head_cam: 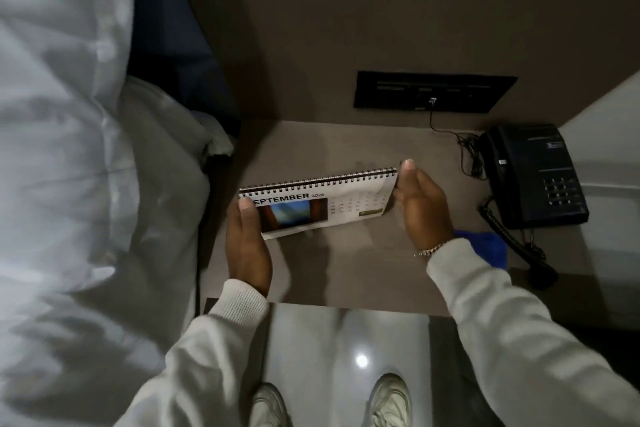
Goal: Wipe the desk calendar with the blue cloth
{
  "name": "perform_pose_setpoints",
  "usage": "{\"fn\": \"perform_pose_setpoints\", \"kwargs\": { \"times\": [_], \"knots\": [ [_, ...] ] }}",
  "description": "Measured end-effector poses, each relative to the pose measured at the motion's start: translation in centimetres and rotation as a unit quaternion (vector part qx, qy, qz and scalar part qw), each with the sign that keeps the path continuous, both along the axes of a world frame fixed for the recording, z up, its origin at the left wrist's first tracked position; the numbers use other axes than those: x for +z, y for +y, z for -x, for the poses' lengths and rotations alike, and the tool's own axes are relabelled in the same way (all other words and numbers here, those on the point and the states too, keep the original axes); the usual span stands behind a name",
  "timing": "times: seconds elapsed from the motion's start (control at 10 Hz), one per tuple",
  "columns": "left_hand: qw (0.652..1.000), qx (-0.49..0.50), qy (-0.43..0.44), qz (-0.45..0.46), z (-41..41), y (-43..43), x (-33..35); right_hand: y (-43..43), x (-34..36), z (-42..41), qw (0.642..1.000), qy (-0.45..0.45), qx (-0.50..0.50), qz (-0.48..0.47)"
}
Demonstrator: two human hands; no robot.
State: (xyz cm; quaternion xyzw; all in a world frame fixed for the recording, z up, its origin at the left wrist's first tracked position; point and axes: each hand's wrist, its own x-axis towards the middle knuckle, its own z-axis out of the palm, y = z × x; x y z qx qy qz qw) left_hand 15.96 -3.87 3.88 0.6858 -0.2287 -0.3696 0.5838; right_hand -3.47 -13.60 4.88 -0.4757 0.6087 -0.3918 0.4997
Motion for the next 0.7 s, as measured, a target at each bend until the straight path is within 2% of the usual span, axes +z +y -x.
{"fn": "perform_pose_setpoints", "kwargs": {
  "times": [0.2, 0.3, 0.4, 0.5, 0.6, 0.7],
  "knots": [
    [0.996, -0.087, 0.012, -0.012, -1.0, -1.7, 0.4, 0.7, -0.8, 0.9, 0.999, -0.021, -0.012, -0.026],
    [0.995, -0.090, 0.033, -0.018, -2.1, -5.2, 1.5, -1.9, -0.2, 0.5, 0.998, -0.050, -0.004, -0.026],
    [0.995, -0.094, 0.038, -0.005, -2.8, -7.8, 1.3, -4.2, -0.4, 0.0, 0.999, -0.037, 0.027, -0.026],
    [0.992, -0.121, 0.032, -0.022, -3.6, -9.7, 0.3, -5.2, -1.4, -0.9, 0.998, 0.040, 0.033, -0.031],
    [0.988, -0.142, 0.040, -0.035, -4.3, -10.6, 0.3, -5.3, -1.6, -1.0, 0.998, 0.060, 0.029, -0.022],
    [0.987, -0.151, -0.026, -0.046, -4.9, -10.8, 0.8, -5.1, 0.2, -0.9, 0.999, 0.008, -0.037, -0.010]
  ]
}}
